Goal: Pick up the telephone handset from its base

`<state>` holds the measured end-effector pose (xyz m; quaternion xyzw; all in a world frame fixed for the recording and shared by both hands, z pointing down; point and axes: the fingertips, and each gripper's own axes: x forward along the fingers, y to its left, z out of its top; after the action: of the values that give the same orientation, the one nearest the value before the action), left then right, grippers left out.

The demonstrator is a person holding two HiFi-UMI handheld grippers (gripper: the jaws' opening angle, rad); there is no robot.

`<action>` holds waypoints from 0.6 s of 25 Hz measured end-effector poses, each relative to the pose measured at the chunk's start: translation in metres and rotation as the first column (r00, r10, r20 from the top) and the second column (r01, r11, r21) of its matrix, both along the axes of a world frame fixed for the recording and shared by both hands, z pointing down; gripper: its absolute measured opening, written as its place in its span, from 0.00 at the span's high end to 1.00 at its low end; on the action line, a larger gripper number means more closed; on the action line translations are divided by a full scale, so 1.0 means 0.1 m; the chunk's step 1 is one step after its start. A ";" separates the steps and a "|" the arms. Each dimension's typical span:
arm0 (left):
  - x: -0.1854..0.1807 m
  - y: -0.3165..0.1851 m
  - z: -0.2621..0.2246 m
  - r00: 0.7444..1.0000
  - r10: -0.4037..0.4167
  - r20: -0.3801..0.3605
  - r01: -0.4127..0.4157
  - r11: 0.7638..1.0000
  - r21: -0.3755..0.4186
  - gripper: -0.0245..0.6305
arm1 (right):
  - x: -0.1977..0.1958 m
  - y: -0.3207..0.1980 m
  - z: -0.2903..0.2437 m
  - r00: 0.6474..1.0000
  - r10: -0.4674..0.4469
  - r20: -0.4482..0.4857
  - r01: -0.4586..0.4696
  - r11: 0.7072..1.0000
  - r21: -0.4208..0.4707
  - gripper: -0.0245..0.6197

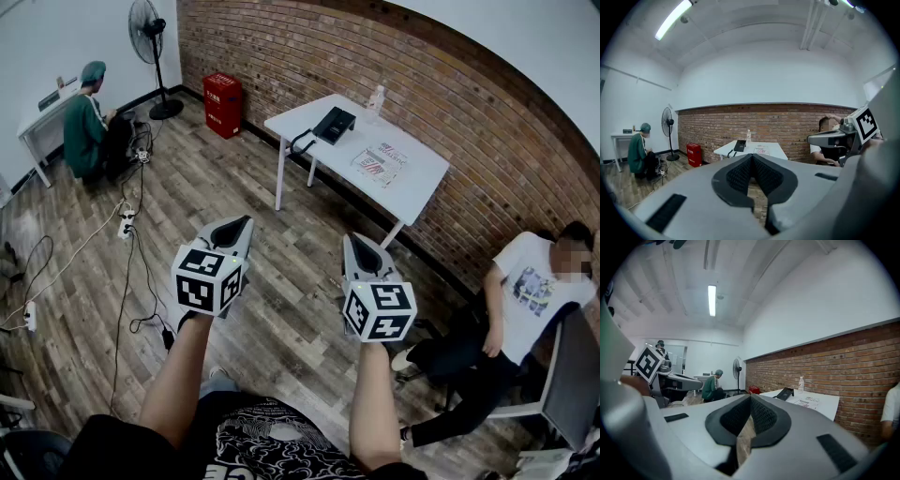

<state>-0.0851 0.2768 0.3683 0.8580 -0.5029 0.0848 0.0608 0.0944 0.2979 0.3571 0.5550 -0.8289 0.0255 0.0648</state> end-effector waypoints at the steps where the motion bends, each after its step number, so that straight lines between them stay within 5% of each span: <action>1: 0.01 -0.03 0.00 1.000 0.001 -0.002 -0.001 1.000 -0.002 0.96 | 0.01 -0.03 0.00 1.000 0.004 0.001 -0.004 1.000 -0.001 0.96; 15: -0.09 -0.45 0.10 1.000 0.003 -0.019 -0.004 1.000 -0.021 0.96 | -0.12 -0.39 0.14 1.000 -0.010 -0.011 0.010 1.000 -0.028 0.96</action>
<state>-0.0945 0.2315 0.3782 0.8590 -0.4999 0.0820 0.0747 0.0820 0.2589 0.3706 0.5501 -0.8308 0.0334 0.0773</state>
